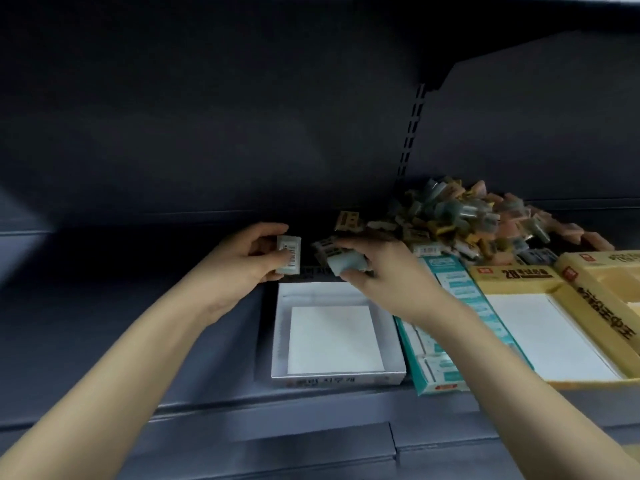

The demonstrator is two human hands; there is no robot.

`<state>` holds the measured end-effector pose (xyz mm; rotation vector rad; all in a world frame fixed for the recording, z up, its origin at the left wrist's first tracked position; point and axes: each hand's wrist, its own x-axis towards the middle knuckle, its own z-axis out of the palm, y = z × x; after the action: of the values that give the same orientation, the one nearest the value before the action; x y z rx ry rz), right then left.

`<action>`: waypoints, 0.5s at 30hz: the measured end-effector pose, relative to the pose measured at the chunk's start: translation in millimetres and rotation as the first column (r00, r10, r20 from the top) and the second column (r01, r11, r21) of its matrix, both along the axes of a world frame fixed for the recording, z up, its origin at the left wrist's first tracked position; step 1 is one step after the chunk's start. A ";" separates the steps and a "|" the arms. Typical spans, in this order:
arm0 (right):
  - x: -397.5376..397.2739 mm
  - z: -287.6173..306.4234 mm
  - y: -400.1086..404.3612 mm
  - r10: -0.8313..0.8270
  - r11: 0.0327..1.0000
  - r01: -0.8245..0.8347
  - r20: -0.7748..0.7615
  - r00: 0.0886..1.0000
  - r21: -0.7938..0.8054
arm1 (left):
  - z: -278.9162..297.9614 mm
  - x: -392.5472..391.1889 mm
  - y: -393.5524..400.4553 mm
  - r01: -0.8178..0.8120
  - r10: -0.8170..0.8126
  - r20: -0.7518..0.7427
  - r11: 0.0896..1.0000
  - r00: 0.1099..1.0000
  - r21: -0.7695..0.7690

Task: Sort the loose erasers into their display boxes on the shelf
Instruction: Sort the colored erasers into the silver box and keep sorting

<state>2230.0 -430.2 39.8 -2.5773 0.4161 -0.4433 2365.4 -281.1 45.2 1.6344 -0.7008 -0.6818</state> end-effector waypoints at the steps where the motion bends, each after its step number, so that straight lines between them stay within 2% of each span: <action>1: -1.5 0.2 0.5 0.009 1.000 -0.010 0.006 1.000 0.021 | -0.5 -3.1 -0.4 -0.008 0.008 0.003 1.000 1.000 -0.002; 6: -6.3 -5.2 -4.9 0.040 0.976 -0.045 0.028 0.999 0.215 | -5.5 -14.3 -5.1 -0.064 0.067 0.088 0.997 0.994 -0.036; 7: -6.8 -7.1 -7.0 0.039 0.954 -0.048 0.035 0.999 0.296 | -6.5 -15.5 -5.0 -0.067 0.070 0.103 0.997 0.992 -0.039; 10: -5.9 -9.7 -12.4 0.048 0.776 -0.079 0.066 0.997 0.626 | -8.7 -15.9 -4.8 -0.060 0.070 0.145 0.996 0.987 -0.071; 15: -4.5 -13.8 -22.6 0.076 0.661 -0.133 0.110 0.991 0.738 | -13.6 -14.4 -2.7 -0.059 0.082 0.152 0.987 0.985 -0.149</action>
<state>2225.6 -452.7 26.1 -1.7534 0.3270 -0.2399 2351.0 -283.8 31.6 1.5835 -0.7840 -0.4432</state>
